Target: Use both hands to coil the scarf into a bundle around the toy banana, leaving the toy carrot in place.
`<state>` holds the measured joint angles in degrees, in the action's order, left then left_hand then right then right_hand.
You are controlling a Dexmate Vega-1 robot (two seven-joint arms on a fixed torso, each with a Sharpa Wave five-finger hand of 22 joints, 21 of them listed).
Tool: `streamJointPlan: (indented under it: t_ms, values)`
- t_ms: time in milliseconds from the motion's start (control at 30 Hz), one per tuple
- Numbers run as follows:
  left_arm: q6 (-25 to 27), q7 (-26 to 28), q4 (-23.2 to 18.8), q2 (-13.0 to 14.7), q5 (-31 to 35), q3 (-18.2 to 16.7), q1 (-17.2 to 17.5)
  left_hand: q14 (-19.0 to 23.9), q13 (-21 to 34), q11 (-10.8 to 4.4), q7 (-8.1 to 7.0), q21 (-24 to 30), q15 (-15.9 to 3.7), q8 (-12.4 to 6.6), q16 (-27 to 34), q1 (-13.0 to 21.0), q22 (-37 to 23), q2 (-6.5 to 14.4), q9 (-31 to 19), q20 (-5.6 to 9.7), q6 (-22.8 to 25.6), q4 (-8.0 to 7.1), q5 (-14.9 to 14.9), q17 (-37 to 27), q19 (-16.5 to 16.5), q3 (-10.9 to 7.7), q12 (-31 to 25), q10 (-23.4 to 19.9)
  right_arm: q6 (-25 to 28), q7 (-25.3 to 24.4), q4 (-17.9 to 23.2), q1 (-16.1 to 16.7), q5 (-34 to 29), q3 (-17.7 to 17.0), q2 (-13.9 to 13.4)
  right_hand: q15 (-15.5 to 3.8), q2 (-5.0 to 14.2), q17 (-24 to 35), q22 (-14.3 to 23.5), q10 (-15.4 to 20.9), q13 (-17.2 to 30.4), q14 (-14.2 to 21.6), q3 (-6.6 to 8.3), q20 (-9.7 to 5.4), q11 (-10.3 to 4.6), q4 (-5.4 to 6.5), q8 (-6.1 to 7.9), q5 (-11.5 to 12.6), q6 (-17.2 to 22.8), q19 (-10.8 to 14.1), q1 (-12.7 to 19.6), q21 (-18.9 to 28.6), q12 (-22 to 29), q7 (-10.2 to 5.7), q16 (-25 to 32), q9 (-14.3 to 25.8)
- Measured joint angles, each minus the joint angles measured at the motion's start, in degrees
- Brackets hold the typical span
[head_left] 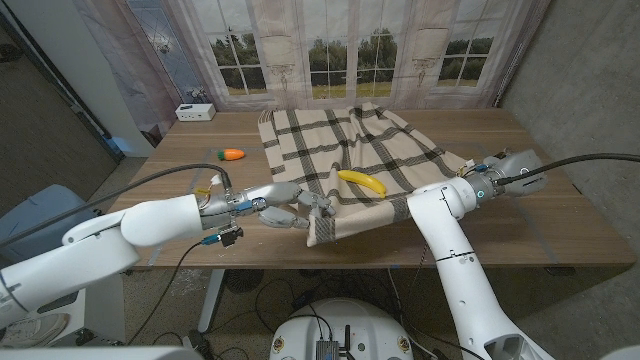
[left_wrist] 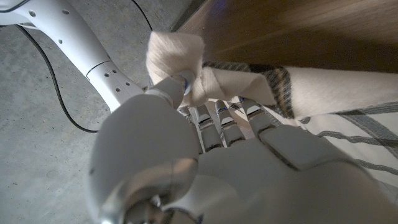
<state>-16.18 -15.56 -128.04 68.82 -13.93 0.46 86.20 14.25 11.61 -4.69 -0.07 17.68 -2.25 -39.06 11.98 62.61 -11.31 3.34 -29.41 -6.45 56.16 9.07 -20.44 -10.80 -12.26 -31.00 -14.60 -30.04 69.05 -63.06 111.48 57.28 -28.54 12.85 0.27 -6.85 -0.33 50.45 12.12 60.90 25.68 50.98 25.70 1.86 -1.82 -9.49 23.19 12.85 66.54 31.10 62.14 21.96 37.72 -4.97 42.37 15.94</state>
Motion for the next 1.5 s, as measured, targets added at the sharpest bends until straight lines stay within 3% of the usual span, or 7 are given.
streamJointPlan:
  t_ms: [300, 667, 867, 1067, 1200, 1433, 1500]
  values:
    - [3.8, 3.7, -3.4, -7.4, 5.4, -8.3, 7.5, 0.0, 0.0, 0.00, 0.00, 0.0, 0.00, -0.61, -0.3, -0.2, 0.0, -0.2, 0.0, 0.00, 0.0, -0.08, -0.8, 0.0, 0.0, -0.53, 0.0, 0.0, -3.3, 1.1, 3.2, -0.2, 5.3, -0.1, -2.2, 0.00, -0.38, 0.9, 0.0, 0.0, 0.2, 0.0, 0.04, 0.31, 0.00, 0.03, -0.01, -0.4, 0.7, -0.3, 0.4, 0.0, 0.0, 1.13, 0.0, 0.0]
    - [14.4, 9.0, -5.9, -15.1, 14.5, -11.0, 9.2, 0.0, 0.0, -0.36, -0.01, 0.0, 0.00, -0.65, -0.3, -0.6, 0.0, -0.6, 0.0, 0.01, 0.0, -0.15, -1.4, 0.0, 0.0, -1.06, 0.3, -0.4, -3.8, 4.0, 6.0, -2.7, 10.5, 0.9, -7.3, 0.01, -0.59, 1.7, 0.0, -0.3, 0.2, 0.0, 0.49, 0.31, 0.31, 0.16, -0.01, -0.5, 0.6, -0.3, 0.6, 0.0, 0.0, 1.22, 0.2, 0.2]
    - [21.1, 12.6, -6.5, -17.8, 19.9, -10.2, 7.5, 0.0, 0.0, -0.42, -0.01, 0.0, 0.00, -0.65, -0.3, -0.6, 0.0, -0.6, 0.0, 0.01, 0.0, -0.15, -1.7, 0.0, 0.0, -1.06, 0.3, -0.4, -3.4, 5.0, 6.1, -4.3, 12.2, 1.6, -9.7, 0.21, -1.00, 2.0, 0.0, -0.3, 0.5, -0.2, 0.55, 0.31, 0.30, 0.22, -0.22, -0.9, 1.5, -0.3, 0.1, 0.4, 0.0, 2.14, 0.2, 0.2]
    - [21.1, 12.6, -6.5, -18.6, 19.9, -9.1, 5.4, 0.0, 0.0, -0.42, -0.02, 0.0, 0.00, -0.65, -0.4, -0.9, 0.0, -0.9, 0.0, 0.01, 0.0, -0.20, -2.1, 0.0, 0.0, -1.50, 0.3, -0.4, -3.2, 5.6, 6.1, -4.3, 13.4, 1.6, -9.7, 0.21, -0.85, 2.2, 0.0, -0.3, 0.5, -0.2, 1.00, 0.31, 0.30, 0.21, -0.28, -1.0, 1.5, -0.3, 0.0, 0.4, 0.0, 2.15, 0.2, 0.2]
    - [27.3, 16.0, -6.3, -18.8, 23.8, -7.6, 3.1, 0.0, 0.0, -0.72, -0.02, 0.0, 0.00, -0.65, -0.5, -0.9, 0.0, -0.9, 0.0, 0.01, 0.0, -0.15, -2.1, 0.0, 0.0, -1.55, 0.3, -0.7, -3.2, 6.1, 4.2, -7.6, 14.3, 3.5, -13.3, 0.21, -0.85, 2.4, 0.0, -0.3, 0.5, -0.2, 1.00, 0.30, 0.30, 0.21, -0.06, -1.1, 1.5, -0.3, 0.0, 0.4, 0.0, 2.15, 0.2, 0.2]
    - [28.2, 16.5, -6.2, -18.4, 24.3, -5.1, -0.3, 0.0, 0.0, -0.72, -0.15, 0.0, 0.00, -1.00, -0.5, -1.2, 0.0, -1.2, 0.0, 0.01, 0.1, -0.32, -2.5, 0.0, 0.0, -1.73, 0.3, -0.7, -3.2, 7.0, 3.8, -8.3, 15.3, 4.0, -13.8, 0.21, -0.70, 2.5, 0.0, -0.3, 0.5, -0.2, 1.38, 0.30, 0.30, 0.12, -0.04, -1.2, 1.5, -0.3, -0.2, 0.4, 0.0, 2.15, 0.2, 0.4]
    - [33.7, 18.8, -6.4, -18.0, 27.3, -3.8, -1.7, 0.0, 0.0, -0.72, -0.24, 0.0, 0.00, -1.33, -0.5, -1.2, 0.0, -1.2, 0.0, 0.01, 0.2, -0.21, -2.5, 0.0, 0.0, -1.95, 0.3, -0.7, -3.3, 7.4, 1.2, -11.6, 15.6, 5.9, -15.7, 0.21, -0.70, 2.5, 0.0, -0.3, 0.5, -0.2, 1.38, 0.30, 0.30, 0.12, -0.05, -1.2, 1.5, -0.3, -0.2, 0.7, 0.0, 2.15, 0.2, 0.4]
